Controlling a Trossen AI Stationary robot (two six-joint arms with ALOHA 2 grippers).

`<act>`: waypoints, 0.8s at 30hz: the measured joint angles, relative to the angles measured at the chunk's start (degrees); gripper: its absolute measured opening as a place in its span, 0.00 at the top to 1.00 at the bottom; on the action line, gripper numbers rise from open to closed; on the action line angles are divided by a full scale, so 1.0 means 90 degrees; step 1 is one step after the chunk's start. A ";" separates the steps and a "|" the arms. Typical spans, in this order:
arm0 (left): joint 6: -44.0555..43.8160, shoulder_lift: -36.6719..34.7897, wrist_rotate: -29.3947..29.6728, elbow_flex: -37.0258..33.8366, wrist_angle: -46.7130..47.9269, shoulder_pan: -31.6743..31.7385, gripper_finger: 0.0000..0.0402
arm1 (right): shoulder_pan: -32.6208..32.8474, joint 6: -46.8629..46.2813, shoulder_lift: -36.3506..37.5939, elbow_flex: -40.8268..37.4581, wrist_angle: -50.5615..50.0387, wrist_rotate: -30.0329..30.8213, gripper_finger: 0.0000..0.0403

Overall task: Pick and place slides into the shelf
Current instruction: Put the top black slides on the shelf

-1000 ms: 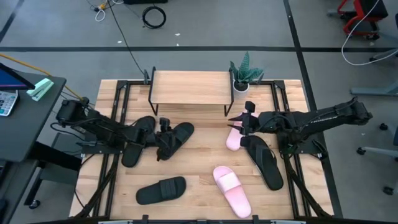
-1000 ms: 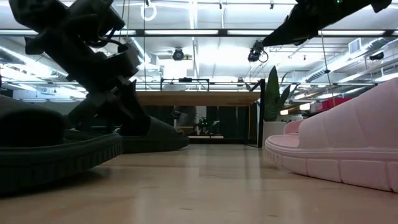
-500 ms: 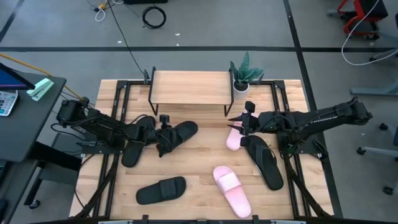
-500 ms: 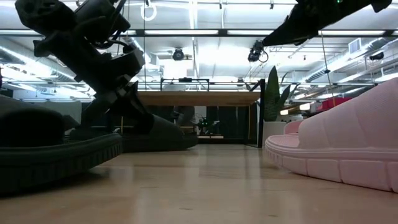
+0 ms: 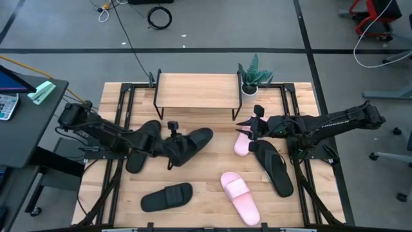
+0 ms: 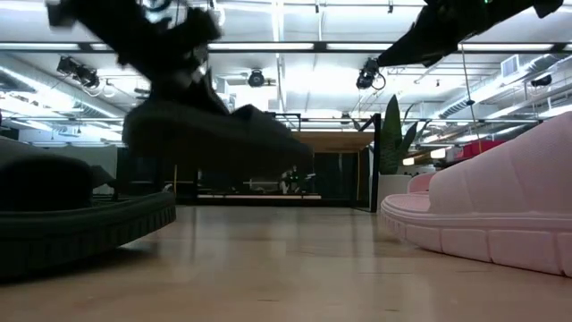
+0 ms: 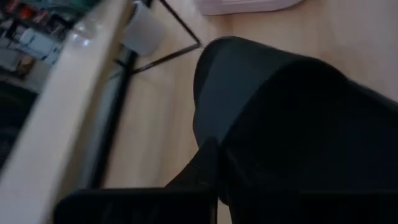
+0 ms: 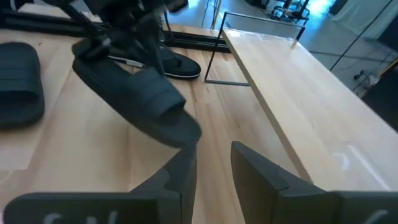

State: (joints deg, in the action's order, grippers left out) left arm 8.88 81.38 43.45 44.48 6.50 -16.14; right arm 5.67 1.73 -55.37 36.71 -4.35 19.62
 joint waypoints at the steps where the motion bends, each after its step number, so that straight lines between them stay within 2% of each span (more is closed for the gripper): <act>1: -0.0167 0.0000 0.0057 0.0306 0.0457 -0.0063 0.97 | 0.0000 -0.0077 0.0000 0.0000 -0.0011 0.0002 0.74; 8: -0.1446 -0.0002 0.0246 0.2395 0.3545 -0.0347 0.97 | 0.0002 -0.0235 0.0000 0.0000 -0.0110 0.0000 0.74; 13: -0.1729 -0.0002 0.1812 0.3170 0.5262 -0.0250 0.97 | 0.0002 -0.0237 0.0002 0.0000 -0.0186 0.0000 0.74; 15: -0.1892 -0.0005 0.2073 0.3402 0.5862 -0.0064 0.97 | 0.0002 -0.0235 0.0002 0.0000 -0.0202 0.0000 0.74; 18: -0.1974 -0.0012 0.2071 0.3590 0.6430 0.0388 0.97 | 0.0002 -0.0232 0.0002 0.0000 -0.0205 0.0000 0.74; 24: -0.1557 -0.0123 0.2067 0.3605 0.6450 0.1739 0.97 | 0.0002 -0.0214 0.0002 0.0000 -0.0202 0.0002 0.74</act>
State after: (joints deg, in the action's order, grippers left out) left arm -5.13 80.28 62.05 76.93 64.55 -0.49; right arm 5.69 -0.19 -55.35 36.71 -6.17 19.64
